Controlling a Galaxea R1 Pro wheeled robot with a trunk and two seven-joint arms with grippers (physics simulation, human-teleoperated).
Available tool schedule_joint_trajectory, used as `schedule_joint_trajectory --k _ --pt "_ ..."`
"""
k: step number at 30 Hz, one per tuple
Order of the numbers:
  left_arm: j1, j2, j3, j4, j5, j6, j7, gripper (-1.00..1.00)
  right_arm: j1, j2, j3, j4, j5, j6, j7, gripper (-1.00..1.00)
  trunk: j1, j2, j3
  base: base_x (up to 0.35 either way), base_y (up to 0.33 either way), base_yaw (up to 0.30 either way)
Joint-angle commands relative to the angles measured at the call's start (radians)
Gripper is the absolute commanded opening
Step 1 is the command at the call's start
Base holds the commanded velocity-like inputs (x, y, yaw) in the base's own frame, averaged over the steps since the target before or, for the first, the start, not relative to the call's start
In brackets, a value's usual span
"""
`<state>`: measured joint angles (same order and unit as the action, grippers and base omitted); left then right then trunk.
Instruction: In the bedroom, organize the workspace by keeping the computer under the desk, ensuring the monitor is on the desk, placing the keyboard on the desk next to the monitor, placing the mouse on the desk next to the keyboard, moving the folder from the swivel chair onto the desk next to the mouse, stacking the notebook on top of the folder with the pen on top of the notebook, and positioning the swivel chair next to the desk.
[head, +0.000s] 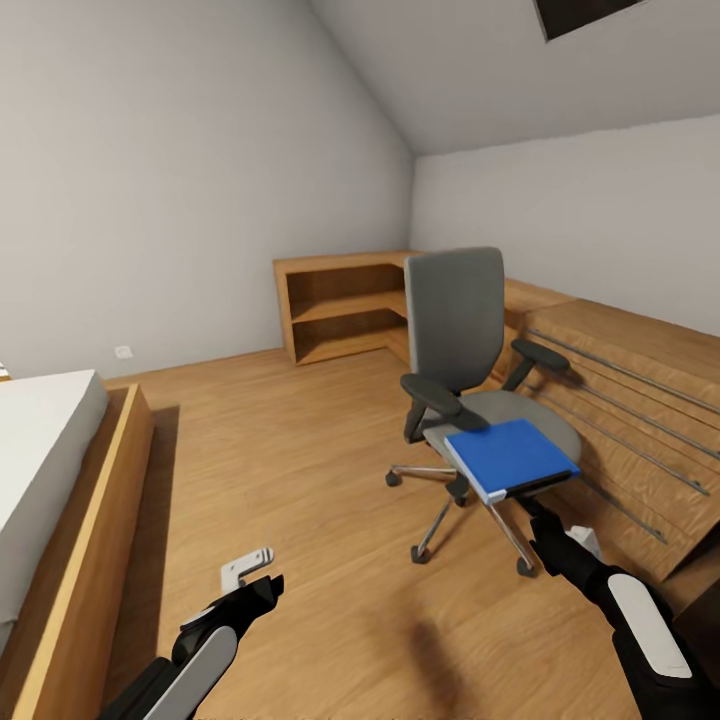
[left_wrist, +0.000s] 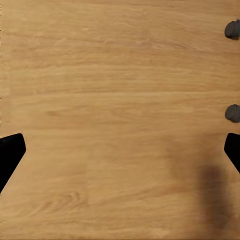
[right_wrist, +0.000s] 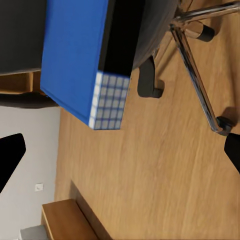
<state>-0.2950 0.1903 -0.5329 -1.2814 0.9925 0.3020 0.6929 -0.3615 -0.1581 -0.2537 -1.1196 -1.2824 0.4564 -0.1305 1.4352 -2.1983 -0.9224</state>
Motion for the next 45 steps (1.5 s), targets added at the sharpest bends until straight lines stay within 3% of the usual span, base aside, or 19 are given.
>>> schedule_joint_trajectory --k 1,7,16,20,41,45 --pt "-0.001 0.001 -0.002 -0.001 0.005 0.002 0.018 1.00 -0.001 0.000 -0.001 -0.002 -0.011 0.004 -0.009 1.00 0.004 -0.008 -0.004 0.000 0.000 0.000" --pt "-0.001 -0.001 -0.008 -0.001 0.005 0.001 0.064 1.00 -0.001 -0.004 -0.006 -0.002 -0.016 0.010 0.008 1.00 0.027 -0.050 -0.023 0.000 0.000 0.000" --pt "-0.001 -0.002 -0.018 -0.001 0.004 0.002 0.071 1.00 -0.001 -0.026 -0.008 0.003 -0.017 0.018 0.178 1.00 0.061 -0.113 -0.051 0.000 0.000 0.000" --pt "-0.001 -0.002 -0.027 -0.001 0.003 0.002 0.071 1.00 -0.001 -0.034 -0.008 0.006 -0.018 0.019 0.209 1.00 0.077 -0.141 -0.064 0.000 0.000 0.000" --pt "-0.001 -0.003 -0.035 -0.001 0.003 0.002 0.071 1.00 -0.001 -0.047 -0.010 0.009 -0.018 0.022 0.224 1.00 0.157 -0.288 -0.130 0.000 0.000 0.000" --pt "-0.001 -0.002 -0.060 -0.002 0.002 0.002 0.073 1.00 0.000 -0.047 -0.010 0.009 -0.018 0.033 0.224 1.00 0.157 -0.288 -0.130 0.000 0.000 0.000"
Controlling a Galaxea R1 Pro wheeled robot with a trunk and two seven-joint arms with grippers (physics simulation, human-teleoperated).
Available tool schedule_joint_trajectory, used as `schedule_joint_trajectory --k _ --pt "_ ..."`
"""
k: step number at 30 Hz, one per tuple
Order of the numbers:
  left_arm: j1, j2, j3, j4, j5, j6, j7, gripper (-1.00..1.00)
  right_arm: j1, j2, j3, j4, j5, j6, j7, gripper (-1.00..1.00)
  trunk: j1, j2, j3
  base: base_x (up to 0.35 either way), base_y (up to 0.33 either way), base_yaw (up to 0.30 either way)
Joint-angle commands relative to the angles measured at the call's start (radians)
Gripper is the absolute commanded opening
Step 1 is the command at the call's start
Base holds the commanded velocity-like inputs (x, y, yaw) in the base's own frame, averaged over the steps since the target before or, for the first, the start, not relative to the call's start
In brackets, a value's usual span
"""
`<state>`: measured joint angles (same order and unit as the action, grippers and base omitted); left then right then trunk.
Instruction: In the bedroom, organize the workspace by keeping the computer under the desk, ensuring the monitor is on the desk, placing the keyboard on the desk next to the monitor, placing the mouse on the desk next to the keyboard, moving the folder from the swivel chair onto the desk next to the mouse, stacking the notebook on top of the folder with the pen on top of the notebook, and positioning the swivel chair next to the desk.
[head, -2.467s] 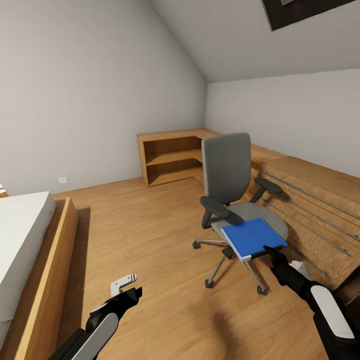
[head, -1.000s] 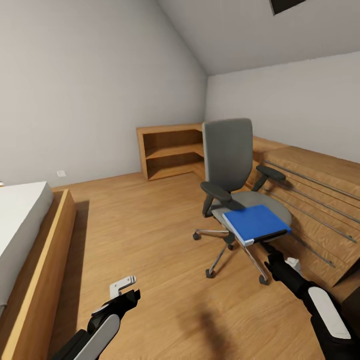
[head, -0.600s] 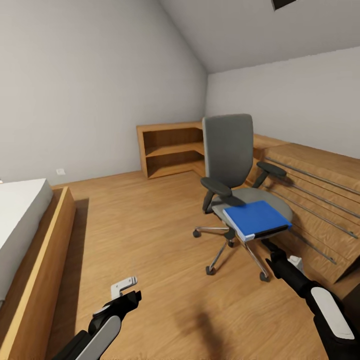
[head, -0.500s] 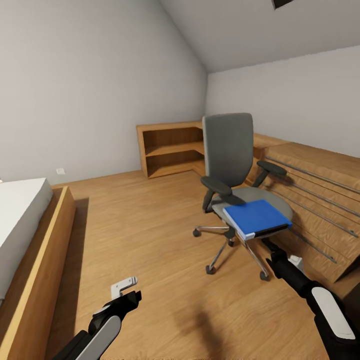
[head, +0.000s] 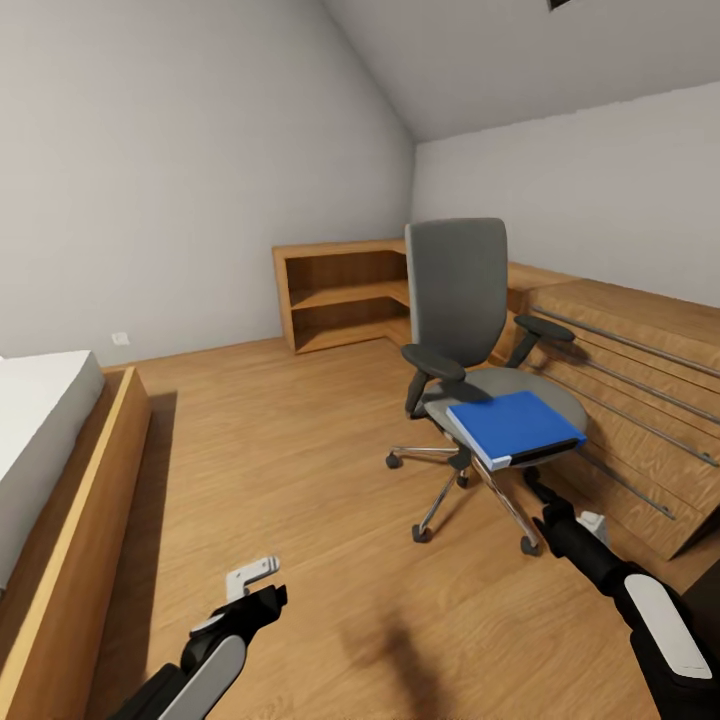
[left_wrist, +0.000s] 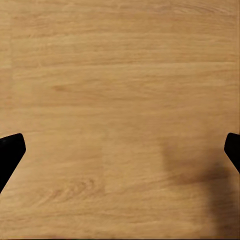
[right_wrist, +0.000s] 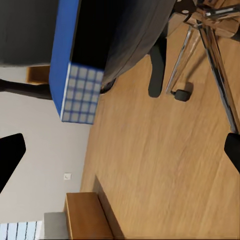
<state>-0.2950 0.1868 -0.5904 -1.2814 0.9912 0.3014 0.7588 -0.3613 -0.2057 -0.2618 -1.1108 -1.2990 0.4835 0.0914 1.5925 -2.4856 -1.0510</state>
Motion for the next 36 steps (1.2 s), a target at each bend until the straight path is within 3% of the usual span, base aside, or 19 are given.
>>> schedule_joint_trajectory --k 1,3,12,17,21,27,36 --pt "-0.001 0.001 -0.008 -0.002 0.004 0.002 0.007 1.00 -0.001 0.000 -0.002 0.000 -0.002 0.010 0.002 1.00 0.000 0.000 -0.001 0.000 0.000 0.000" --pt "-0.001 0.002 -0.026 -0.004 0.003 0.001 0.008 1.00 0.000 0.000 -0.002 0.000 -0.003 0.025 0.002 1.00 0.000 0.000 -0.001 0.000 0.000 0.000" --pt "-0.001 0.011 -0.034 -0.026 0.005 0.001 0.005 1.00 -0.001 0.000 -0.001 0.000 -0.007 0.034 0.002 1.00 0.000 0.000 -0.001 0.000 0.000 0.000" --pt "-0.001 0.012 -0.034 -0.027 0.006 0.002 0.005 1.00 -0.001 0.000 -0.013 0.000 -0.018 0.087 0.002 1.00 0.000 0.000 -0.001 0.000 0.000 0.000" --pt "-0.001 0.012 -0.034 -0.027 0.006 0.002 0.005 1.00 -0.001 0.001 -0.045 0.000 -0.076 0.133 0.002 1.00 0.000 0.000 -0.001 0.000 0.000 0.000" --pt "-0.001 0.011 -0.034 -0.026 0.007 0.002 0.005 1.00 -0.001 0.000 -0.063 -0.001 -0.164 0.215 0.000 1.00 0.000 0.000 -0.001 0.000 0.000 0.000" --pt "-0.001 0.011 -0.036 -0.025 0.007 0.002 0.005 1.00 0.000 0.000 -0.084 -0.001 -0.194 0.286 -0.004 1.00 0.000 0.000 -0.001 0.000 0.000 0.000"
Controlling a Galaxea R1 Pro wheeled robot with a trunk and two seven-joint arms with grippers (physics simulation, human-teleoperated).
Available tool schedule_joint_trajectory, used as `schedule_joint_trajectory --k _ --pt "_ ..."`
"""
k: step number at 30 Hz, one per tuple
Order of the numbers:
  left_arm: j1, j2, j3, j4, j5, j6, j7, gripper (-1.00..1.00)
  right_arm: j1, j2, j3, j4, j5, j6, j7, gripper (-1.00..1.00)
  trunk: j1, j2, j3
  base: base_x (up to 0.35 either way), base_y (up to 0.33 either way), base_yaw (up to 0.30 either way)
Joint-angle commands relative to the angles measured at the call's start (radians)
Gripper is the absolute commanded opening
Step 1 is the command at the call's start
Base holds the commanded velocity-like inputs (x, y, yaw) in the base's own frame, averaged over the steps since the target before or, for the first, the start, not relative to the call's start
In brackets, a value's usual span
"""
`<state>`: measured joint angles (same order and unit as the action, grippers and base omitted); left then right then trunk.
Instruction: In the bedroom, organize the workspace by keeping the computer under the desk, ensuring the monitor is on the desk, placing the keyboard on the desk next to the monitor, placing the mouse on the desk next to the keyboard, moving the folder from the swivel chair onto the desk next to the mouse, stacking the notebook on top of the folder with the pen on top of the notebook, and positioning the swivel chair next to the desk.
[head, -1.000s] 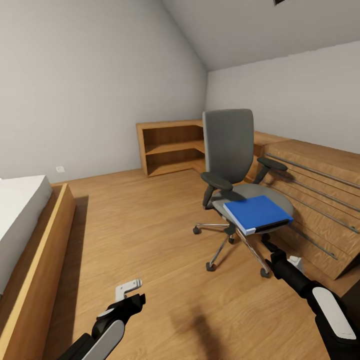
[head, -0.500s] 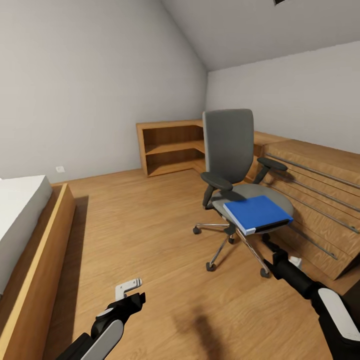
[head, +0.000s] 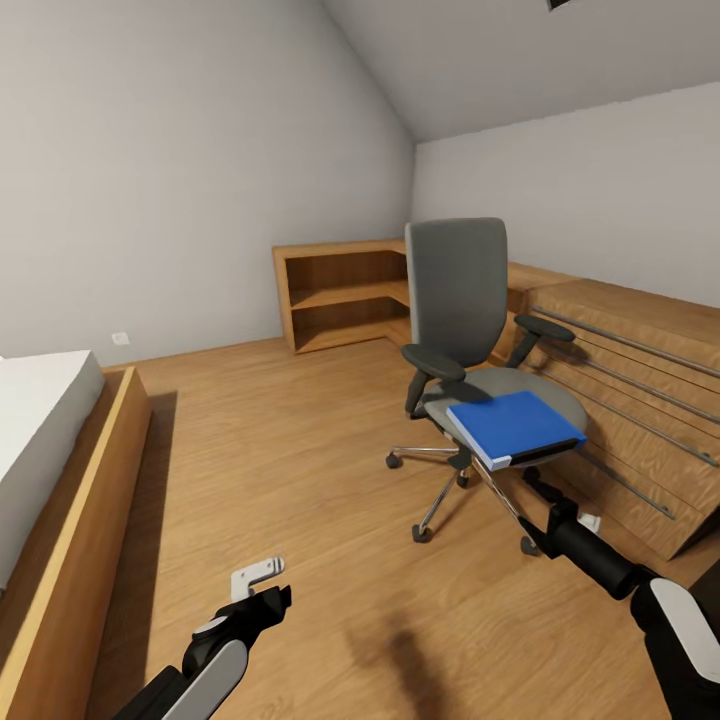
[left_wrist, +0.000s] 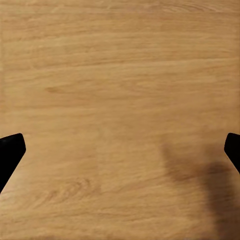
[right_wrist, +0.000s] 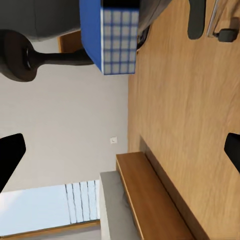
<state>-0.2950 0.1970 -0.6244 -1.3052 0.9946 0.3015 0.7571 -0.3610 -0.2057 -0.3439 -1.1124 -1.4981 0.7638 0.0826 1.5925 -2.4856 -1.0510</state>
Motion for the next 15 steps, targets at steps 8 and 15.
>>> schedule_joint_trajectory --k 8,15 --pt "-0.001 0.001 -0.004 0.000 0.003 0.002 0.007 1.00 -0.001 0.000 -0.007 0.000 0.003 0.013 0.005 1.00 0.000 0.000 -0.001 0.071 0.000 0.000" --pt "-0.001 0.001 -0.005 0.000 0.004 0.002 0.006 1.00 -0.001 0.000 -0.007 0.000 0.005 0.010 0.005 1.00 0.000 0.000 -0.001 0.156 0.000 0.000"
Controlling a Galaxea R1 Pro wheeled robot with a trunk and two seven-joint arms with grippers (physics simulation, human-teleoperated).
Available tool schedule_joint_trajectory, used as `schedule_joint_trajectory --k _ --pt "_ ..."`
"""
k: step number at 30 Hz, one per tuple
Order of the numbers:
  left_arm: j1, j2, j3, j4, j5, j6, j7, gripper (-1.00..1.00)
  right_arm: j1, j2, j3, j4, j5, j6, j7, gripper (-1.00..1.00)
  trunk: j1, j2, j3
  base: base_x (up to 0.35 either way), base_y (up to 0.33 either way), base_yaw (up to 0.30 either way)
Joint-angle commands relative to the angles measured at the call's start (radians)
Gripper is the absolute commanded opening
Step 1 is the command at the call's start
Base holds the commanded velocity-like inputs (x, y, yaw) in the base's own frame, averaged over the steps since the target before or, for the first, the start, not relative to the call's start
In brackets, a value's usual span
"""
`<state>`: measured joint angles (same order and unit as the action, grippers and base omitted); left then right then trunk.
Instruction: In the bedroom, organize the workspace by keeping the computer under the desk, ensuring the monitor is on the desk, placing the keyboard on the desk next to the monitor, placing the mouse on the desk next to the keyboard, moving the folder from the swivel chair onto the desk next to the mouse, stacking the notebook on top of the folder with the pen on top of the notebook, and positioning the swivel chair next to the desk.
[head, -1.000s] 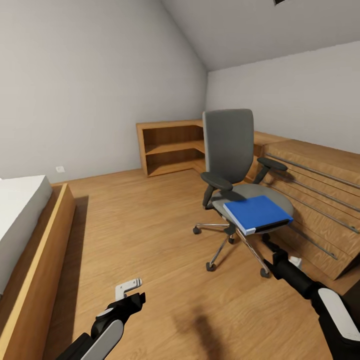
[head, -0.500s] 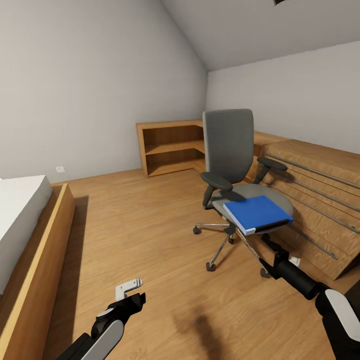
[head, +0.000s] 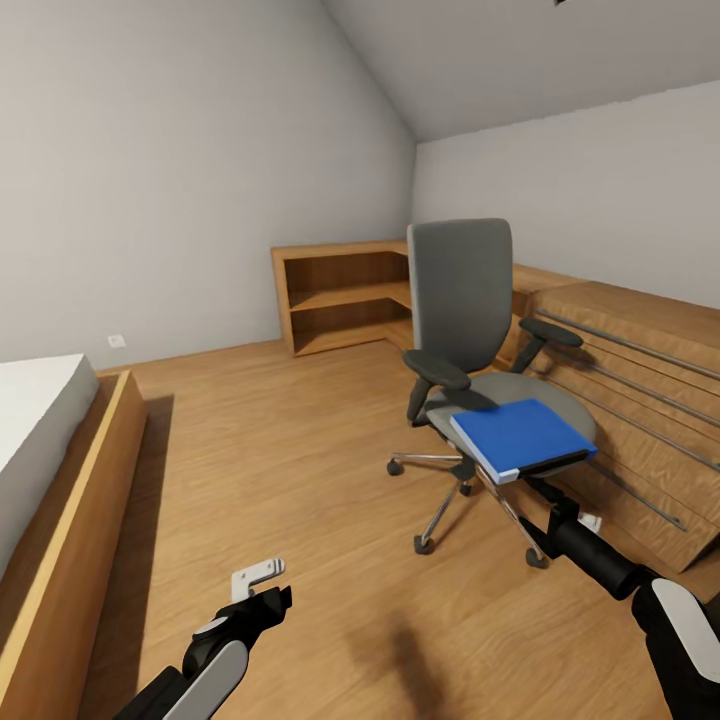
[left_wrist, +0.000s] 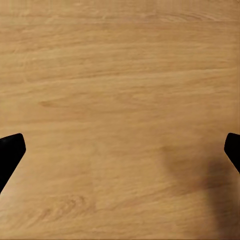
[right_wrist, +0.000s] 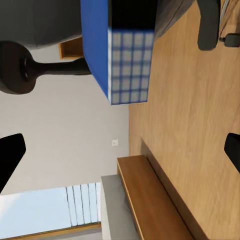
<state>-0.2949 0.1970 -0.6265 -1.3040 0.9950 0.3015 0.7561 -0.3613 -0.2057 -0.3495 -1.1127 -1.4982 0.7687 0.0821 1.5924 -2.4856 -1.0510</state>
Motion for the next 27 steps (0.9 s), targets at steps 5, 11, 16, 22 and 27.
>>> schedule_joint_trajectory --k 5,11,16,22,27 --pt "-0.001 0.001 -0.002 -0.001 0.005 0.002 0.007 1.00 -0.001 0.000 -0.002 0.001 0.007 0.004 0.005 1.00 0.000 0.000 -0.001 0.035 0.000 0.000" --pt "-0.001 0.001 -0.002 -0.001 0.005 0.002 0.008 1.00 -0.001 0.000 -0.002 0.000 0.007 0.003 0.005 1.00 0.000 0.000 -0.001 0.171 0.000 0.000" --pt "-0.001 0.001 -0.002 0.000 0.005 0.002 0.007 1.00 -0.001 0.000 -0.002 0.000 0.007 0.003 0.005 1.00 0.000 0.000 -0.001 0.089 0.000 0.000" --pt "-0.001 0.001 -0.002 0.002 0.005 0.002 0.007 1.00 -0.001 0.000 -0.002 0.000 0.008 0.000 0.005 1.00 0.000 0.000 -0.001 0.019 0.000 0.000" --pt "-0.001 0.001 -0.002 0.003 0.005 0.002 0.008 1.00 -0.001 0.000 -0.003 0.000 0.009 -0.001 0.005 1.00 0.000 0.000 -0.001 0.089 0.000 0.000"
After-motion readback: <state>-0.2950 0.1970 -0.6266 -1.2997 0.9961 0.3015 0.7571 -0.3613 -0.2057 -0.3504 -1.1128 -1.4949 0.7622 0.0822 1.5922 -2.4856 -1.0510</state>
